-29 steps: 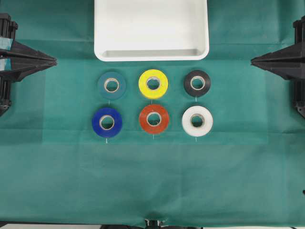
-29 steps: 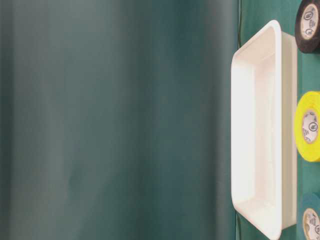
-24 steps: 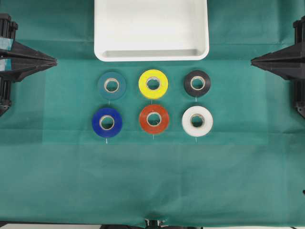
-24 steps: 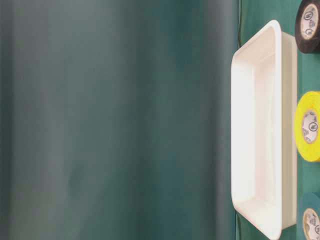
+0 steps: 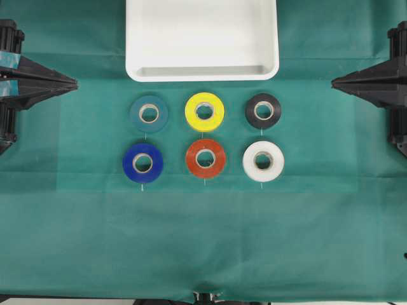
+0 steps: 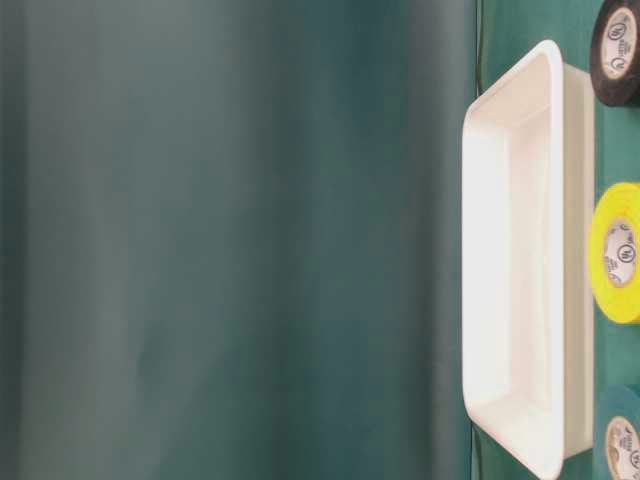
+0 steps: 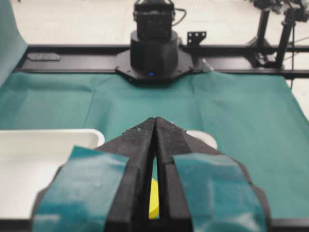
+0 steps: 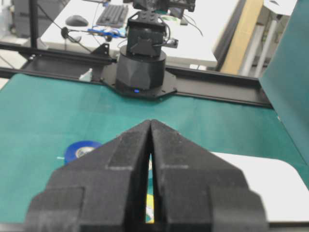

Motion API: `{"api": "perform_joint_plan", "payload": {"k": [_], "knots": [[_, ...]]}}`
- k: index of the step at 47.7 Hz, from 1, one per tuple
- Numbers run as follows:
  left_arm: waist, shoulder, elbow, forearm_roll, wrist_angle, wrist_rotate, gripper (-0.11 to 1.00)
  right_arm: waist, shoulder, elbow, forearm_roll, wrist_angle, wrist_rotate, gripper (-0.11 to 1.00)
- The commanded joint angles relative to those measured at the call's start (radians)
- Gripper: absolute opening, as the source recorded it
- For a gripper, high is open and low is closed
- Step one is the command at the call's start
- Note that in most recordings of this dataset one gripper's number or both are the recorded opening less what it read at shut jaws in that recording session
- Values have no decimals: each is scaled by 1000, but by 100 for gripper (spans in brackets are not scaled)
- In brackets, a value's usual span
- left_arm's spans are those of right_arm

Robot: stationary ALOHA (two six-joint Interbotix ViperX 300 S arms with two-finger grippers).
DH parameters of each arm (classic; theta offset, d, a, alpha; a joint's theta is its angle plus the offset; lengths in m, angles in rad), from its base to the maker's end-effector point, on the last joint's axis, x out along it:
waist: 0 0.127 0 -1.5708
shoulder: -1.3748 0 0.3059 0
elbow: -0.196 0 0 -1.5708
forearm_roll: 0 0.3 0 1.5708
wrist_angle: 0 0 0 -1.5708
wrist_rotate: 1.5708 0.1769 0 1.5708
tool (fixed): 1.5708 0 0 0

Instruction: Place the tape from the fixed location into the white case.

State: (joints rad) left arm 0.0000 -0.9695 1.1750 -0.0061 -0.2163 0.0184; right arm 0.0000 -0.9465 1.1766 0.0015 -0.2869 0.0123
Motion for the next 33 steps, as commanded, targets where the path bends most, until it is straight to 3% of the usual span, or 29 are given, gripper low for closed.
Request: {"api": "perform_joint_plan", "payload": {"k": [1, 9, 12, 21, 25, 33], "knots": [[-3, 8, -26, -2, 3, -3, 2, 3, 8, -29, 0, -2, 2, 0], [-5, 6, -29, -2, 2, -3, 10, 3, 8, -31, 0, 3, 3, 0], [-5, 8, -29, -2, -3, -3, 22, 3, 8, -31, 0, 3, 3, 0], [-21, 12, -29, -2, -5, -2, 77, 3, 9, -32, 0, 5, 3, 0], [-23, 12, -29, -2, -6, -2, 95, 3, 11, -32, 0, 5, 3, 0], [-25, 11, -29, -2, -6, -2, 98, 3, 15, -32, 2, 6, 3, 0]]}}
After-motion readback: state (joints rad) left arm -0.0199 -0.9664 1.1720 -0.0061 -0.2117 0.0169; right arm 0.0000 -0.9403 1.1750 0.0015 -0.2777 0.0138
